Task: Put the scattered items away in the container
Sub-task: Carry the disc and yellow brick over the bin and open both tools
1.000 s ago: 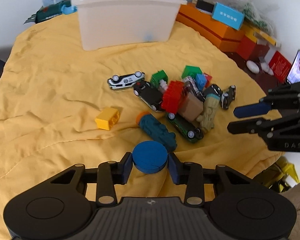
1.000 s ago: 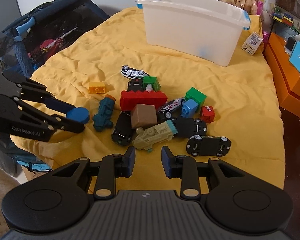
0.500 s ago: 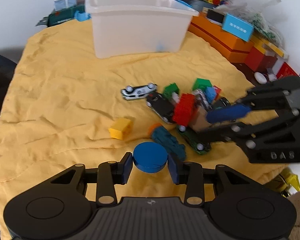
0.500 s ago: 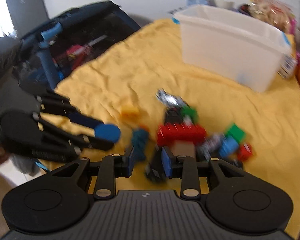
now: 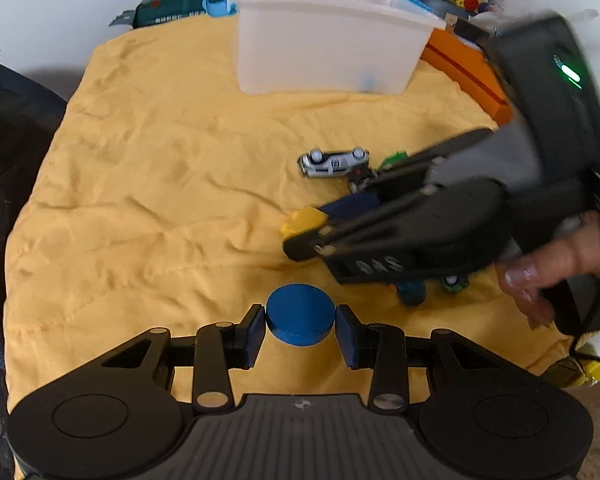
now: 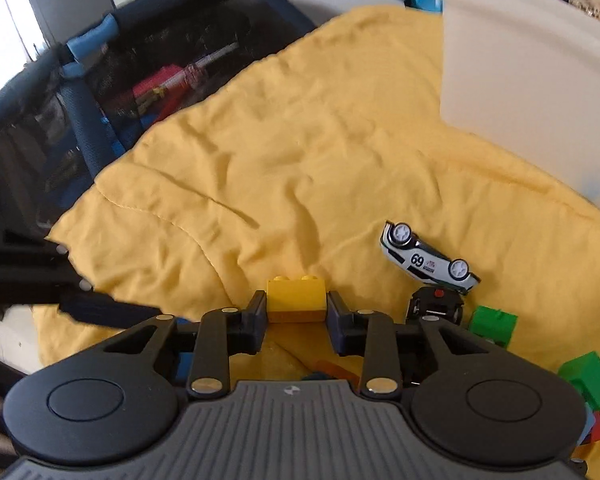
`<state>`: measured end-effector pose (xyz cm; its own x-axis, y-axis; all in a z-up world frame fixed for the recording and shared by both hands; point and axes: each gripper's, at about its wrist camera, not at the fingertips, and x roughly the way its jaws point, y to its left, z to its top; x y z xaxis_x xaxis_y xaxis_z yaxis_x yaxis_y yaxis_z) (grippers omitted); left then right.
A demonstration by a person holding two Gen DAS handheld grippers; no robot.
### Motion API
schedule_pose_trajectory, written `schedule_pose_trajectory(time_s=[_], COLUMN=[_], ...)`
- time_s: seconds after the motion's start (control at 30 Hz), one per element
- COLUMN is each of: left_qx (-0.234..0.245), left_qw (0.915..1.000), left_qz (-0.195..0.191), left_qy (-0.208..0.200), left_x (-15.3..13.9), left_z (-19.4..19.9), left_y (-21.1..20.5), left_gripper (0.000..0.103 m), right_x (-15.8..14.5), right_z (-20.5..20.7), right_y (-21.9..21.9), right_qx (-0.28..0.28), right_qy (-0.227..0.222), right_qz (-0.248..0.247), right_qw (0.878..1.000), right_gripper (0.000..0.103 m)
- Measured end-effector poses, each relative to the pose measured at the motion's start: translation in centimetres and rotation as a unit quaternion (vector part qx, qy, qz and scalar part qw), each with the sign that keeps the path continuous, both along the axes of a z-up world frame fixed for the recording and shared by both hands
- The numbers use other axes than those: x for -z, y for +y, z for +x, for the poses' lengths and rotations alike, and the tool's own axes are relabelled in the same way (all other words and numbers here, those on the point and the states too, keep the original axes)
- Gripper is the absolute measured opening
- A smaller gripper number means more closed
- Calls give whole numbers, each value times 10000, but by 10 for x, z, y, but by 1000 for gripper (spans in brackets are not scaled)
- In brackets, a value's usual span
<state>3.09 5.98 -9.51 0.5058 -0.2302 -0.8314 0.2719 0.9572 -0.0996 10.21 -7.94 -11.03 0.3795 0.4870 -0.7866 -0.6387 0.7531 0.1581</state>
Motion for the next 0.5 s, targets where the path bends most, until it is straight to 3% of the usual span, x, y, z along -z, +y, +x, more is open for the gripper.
schedule_pose_trajectory(time_s=[0.13, 0.27, 0.5], left_qx=[47, 149, 557], left_qw=[9998, 9990, 9916], left_qz=[-42, -217, -161], left_qy=[-162, -353, -1157], left_x=[-12, -29, -80], left_z=[9, 25, 95], left_y=[-1, -7, -36], left_gripper=[42, 42, 42], right_x=[-25, -53, -99], right_z=[-12, -13, 37], right_y=[-25, -77, -140], right_qx=[129, 809, 1818], right_qy=[-295, -577, -1356], right_qz=[26, 95, 49], right_qw=[9995, 9950, 9739], right_gripper=[34, 35, 35])
